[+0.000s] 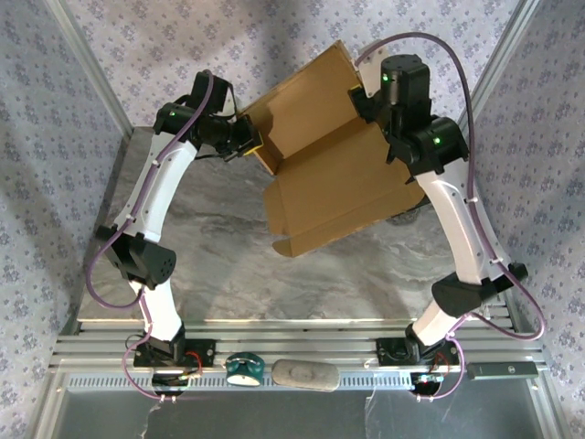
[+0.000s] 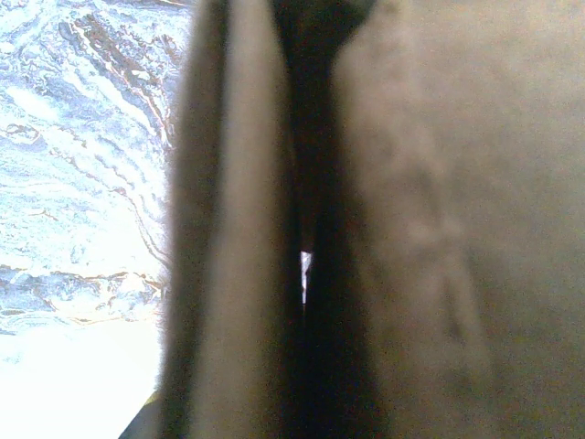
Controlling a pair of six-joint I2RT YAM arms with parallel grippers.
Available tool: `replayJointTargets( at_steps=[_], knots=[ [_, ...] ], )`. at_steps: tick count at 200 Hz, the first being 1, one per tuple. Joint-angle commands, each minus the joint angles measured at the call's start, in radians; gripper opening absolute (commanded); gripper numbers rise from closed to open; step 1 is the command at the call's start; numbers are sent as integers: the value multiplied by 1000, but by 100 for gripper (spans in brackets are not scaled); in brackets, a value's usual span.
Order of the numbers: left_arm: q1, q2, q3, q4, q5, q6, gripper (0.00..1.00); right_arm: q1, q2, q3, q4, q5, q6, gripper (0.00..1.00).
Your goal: Fold the paper box
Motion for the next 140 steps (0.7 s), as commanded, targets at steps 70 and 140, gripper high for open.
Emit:
replayJointTargets(
  at_steps=[70, 140],
  knots=[
    [-7, -44, 17, -5, 11, -17, 0, 19, 140, 116, -23, 98, -65, 40],
    [-6, -47, 17, -8, 2, -12, 0, 41, 163, 116, 40, 290, -187, 0]
  ],
)
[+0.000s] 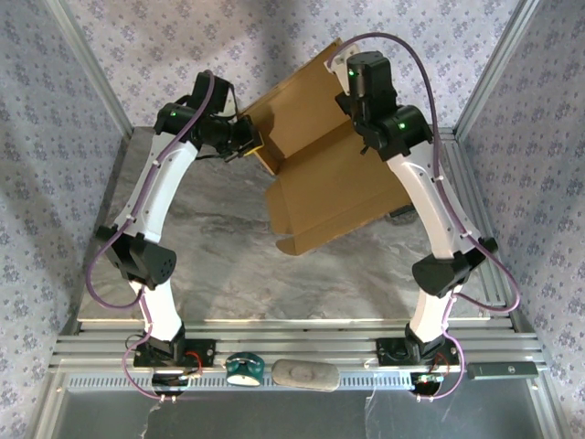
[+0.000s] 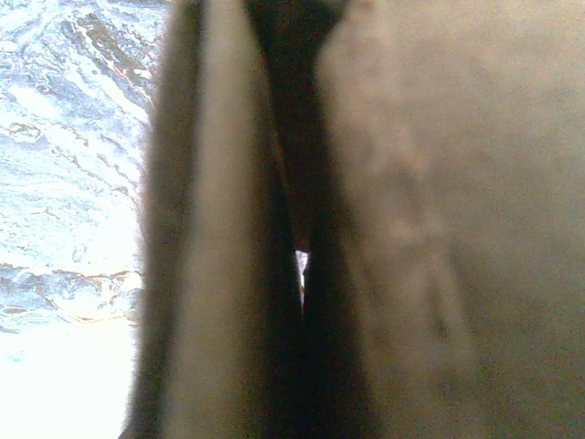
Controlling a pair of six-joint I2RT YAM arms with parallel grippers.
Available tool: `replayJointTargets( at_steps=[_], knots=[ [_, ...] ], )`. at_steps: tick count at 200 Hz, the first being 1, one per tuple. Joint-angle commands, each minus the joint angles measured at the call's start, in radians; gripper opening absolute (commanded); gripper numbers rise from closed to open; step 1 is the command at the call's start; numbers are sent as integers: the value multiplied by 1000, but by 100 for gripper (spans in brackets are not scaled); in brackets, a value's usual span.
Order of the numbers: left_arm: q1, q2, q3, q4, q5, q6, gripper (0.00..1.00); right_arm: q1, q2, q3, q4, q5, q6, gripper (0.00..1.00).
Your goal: Fold the paper box
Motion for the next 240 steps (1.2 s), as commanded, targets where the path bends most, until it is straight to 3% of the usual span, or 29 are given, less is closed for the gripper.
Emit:
replayJointTargets(
  at_steps=[1, 47, 107, 152, 178, 192, 203, 225, 240],
  knots=[
    [-2, -47, 17, -5, 11, -11, 0, -2, -17, -9, 50, 87, -63, 0],
    [-3, -47, 14, -4, 4, -12, 0, 0, -44, -64, 120, 136, -121, 0],
    [-3, -44, 14, -12, -6, -9, 0, 34, -35, -103, 297, 303, -267, 0],
    [-3, -45, 12, -23, -34, -1, 0, 48, -49, -106, 330, 314, -286, 0],
    [-2, -44, 23, -21, -36, -3, 0, 57, -61, -89, 255, 260, -215, 0],
    [-2, -44, 30, -23, -42, -7, 0, 41, -66, -29, 156, 171, -95, 23],
    [-2, -45, 34, -23, -48, -9, 0, 12, -69, 52, 12, 18, 45, 42],
    [-3, -48, 35, -27, -76, -21, 0, -47, -127, 57, -33, -270, 232, 62],
    [-8, -54, 34, -29, -115, -23, 0, -60, -182, 0, 0, -356, 315, 71]
  ],
)
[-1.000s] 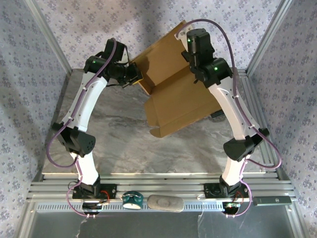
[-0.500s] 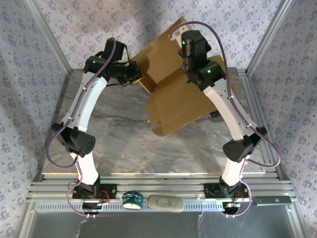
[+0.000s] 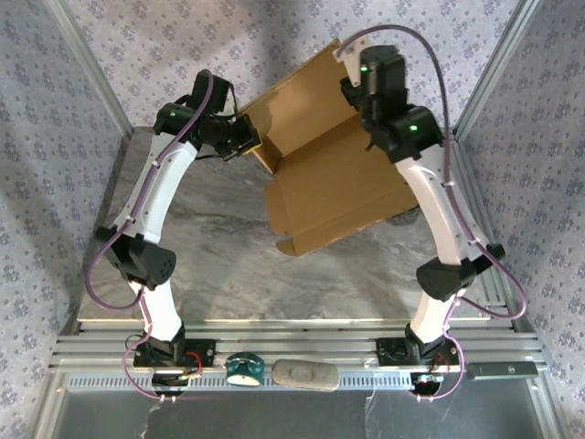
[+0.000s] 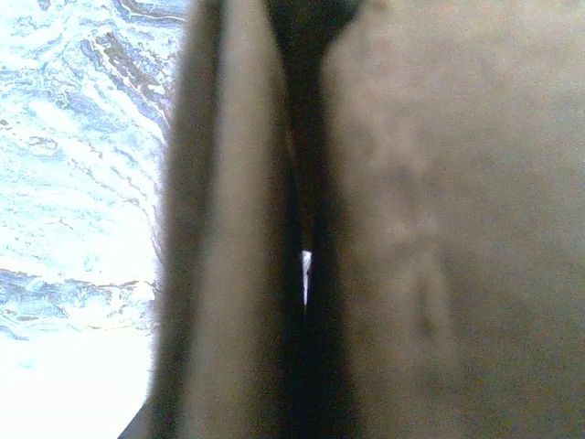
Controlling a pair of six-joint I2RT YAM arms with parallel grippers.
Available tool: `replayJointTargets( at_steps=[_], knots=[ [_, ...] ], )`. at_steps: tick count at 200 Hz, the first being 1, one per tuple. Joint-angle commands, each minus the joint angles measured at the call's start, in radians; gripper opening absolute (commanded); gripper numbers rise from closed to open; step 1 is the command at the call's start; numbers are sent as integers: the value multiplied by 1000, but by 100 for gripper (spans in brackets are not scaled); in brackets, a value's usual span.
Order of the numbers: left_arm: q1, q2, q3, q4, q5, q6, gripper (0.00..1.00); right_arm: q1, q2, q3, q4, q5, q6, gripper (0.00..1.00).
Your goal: Fold the paper box
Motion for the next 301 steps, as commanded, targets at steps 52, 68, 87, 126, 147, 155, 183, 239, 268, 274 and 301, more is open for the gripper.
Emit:
replayJointTargets(
  at_steps=[52, 68, 87, 126, 147, 155, 183, 239, 268, 274, 301],
  knots=[
    [-11, -61, 15, -20, -131, -40, 0, -217, -253, -121, 82, -526, 765, 68],
    [-13, -65, 4, -5, -133, -46, 0, -222, -276, -158, 146, -580, 867, 68],
    [-17, -59, 6, 4, -126, -52, 0, -169, -247, -117, 131, -613, 846, 66],
    [-22, -41, 30, 2, -110, -52, 0, 63, -69, 164, -205, -213, 483, 59],
    [-21, -38, 46, -9, -110, -45, 0, 107, -72, 103, -176, 31, 300, 61],
    [-21, -35, 52, -17, -108, -40, 0, 97, -99, 38, -107, 31, 235, 63],
    [-21, -30, 58, -38, -103, -23, 0, -13, -189, -103, 76, -230, 161, 66],
    [-17, 18, 151, -143, -131, 67, 0, -274, -163, -100, -71, -812, 72, 62],
    [-17, 25, 161, -175, -181, 120, 0, -320, -221, -251, -25, -902, 52, 63],
    [-17, 26, 161, -180, -186, 127, 0, -331, -228, -267, -20, -926, 57, 63],
    [-16, 27, 158, -182, -189, 146, 0, -366, -230, -299, -2, -949, 66, 63]
  ],
)
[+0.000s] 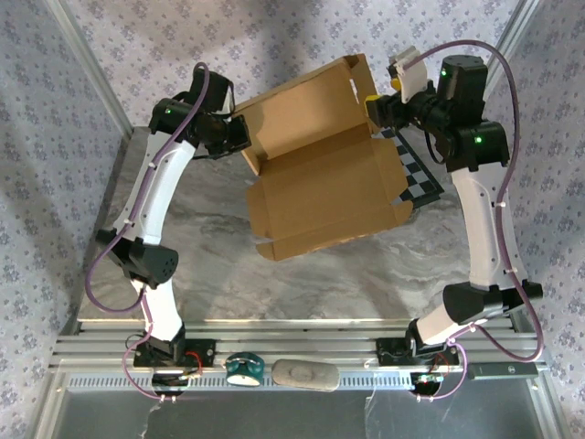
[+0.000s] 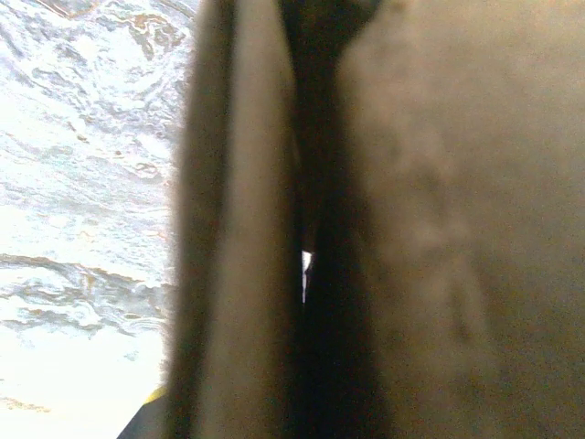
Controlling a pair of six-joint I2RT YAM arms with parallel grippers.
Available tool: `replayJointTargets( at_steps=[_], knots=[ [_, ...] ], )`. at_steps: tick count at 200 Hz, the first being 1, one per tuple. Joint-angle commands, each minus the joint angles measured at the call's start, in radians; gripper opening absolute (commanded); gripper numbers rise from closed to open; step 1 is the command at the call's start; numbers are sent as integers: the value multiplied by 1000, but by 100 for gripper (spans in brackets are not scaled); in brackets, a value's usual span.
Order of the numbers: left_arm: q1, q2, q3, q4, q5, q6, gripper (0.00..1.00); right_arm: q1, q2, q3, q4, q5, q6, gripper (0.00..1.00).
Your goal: Fold the paper box
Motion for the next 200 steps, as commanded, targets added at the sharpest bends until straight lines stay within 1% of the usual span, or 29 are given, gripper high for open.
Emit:
replayJointTargets(
  at_steps=[1, 12, 32, 56, 72, 85, 102, 121, 139, 183, 200],
  knots=[
    [2, 6, 35, -29, -16, 43, 0, -35, -22, -23, 18, -98, -15, 63],
    [3, 7, 35, -32, -16, 50, 0, -65, -13, -17, 35, -150, 20, 63],
    [11, 9, 32, -32, 1, 62, 0, -123, 13, -1, 73, -291, 118, 64],
    [27, 19, 36, -33, 55, 83, 0, -161, 62, 42, 58, -438, 188, 64],
    [44, 26, 42, -42, 88, 98, 0, -184, 80, 48, 68, -509, 231, 66],
    [57, 29, 40, -37, 121, 115, 0, -215, 90, 20, 127, -603, 332, 71],
    [67, 36, 36, -29, 163, 134, 0, -239, 131, 18, 198, -700, 462, 72],
    [71, 41, 36, -31, 171, 142, 0, -211, 157, 38, 185, -720, 470, 72],
    [75, 44, 35, -35, 171, 145, 0, -193, 182, 54, 202, -745, 517, 73],
    [80, 50, 44, -46, 170, 144, 0, -143, 248, 159, 57, -754, 469, 72],
    [82, 55, 51, -54, 167, 142, 0, -123, 255, 194, 3, -736, 437, 71]
  ],
)
